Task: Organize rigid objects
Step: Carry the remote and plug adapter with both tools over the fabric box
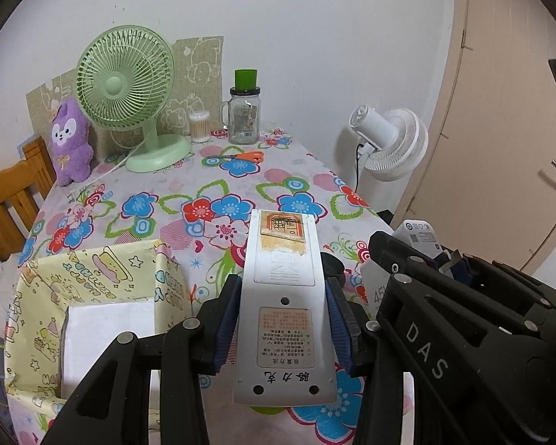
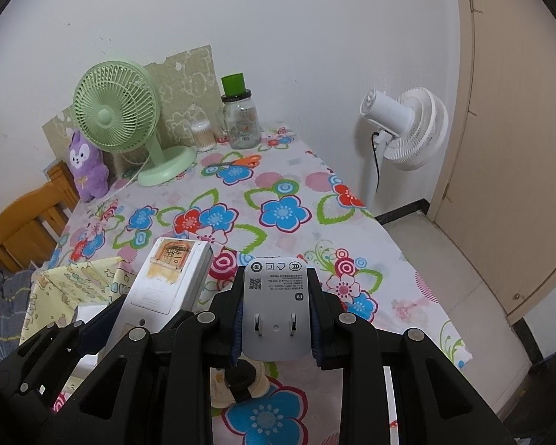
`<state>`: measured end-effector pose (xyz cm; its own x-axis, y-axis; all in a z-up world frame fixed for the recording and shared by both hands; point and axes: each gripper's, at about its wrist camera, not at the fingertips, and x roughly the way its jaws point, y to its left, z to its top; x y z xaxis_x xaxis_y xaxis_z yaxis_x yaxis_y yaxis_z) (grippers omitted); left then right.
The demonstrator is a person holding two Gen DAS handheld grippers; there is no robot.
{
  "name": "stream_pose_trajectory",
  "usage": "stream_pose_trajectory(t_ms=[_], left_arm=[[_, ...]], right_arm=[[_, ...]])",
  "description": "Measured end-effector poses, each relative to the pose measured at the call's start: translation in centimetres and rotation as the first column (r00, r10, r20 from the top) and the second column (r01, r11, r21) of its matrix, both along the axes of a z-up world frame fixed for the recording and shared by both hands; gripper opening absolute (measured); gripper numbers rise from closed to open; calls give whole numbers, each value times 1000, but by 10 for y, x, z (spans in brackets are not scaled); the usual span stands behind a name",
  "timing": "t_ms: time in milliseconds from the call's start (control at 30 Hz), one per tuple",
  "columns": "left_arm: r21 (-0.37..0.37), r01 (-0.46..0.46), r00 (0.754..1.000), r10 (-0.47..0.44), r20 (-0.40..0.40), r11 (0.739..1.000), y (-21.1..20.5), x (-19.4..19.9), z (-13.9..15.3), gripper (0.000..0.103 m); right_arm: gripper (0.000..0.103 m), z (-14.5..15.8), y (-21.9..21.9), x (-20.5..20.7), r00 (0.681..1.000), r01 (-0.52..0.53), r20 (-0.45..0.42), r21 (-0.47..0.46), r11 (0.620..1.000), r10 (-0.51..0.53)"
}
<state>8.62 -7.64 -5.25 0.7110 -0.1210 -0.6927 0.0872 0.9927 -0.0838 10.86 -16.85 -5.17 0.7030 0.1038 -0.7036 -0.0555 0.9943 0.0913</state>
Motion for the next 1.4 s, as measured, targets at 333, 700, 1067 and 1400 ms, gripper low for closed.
stream_pose_trajectory(t_ms=[333, 700, 1067, 1400], left_arm=[[2, 2, 1000, -2, 10, 1000, 9, -4, 11, 46], [11, -23, 1000, 23, 1, 1000, 32, -10, 15, 46], [10, -64, 998, 64, 2, 998, 61, -17, 19, 46], [19, -89, 996, 89, -11, 996, 87, -20, 15, 46]], right_arm=[[31, 11, 10, -4, 1000, -3, 10, -4, 1000, 3], [31, 16, 36, -9, 999, -38, 12, -7, 999, 38], [31, 20, 71, -11, 995, -101, 8, -14, 995, 101], [31, 16, 101, -13, 990, -140, -13, -21, 990, 140]])
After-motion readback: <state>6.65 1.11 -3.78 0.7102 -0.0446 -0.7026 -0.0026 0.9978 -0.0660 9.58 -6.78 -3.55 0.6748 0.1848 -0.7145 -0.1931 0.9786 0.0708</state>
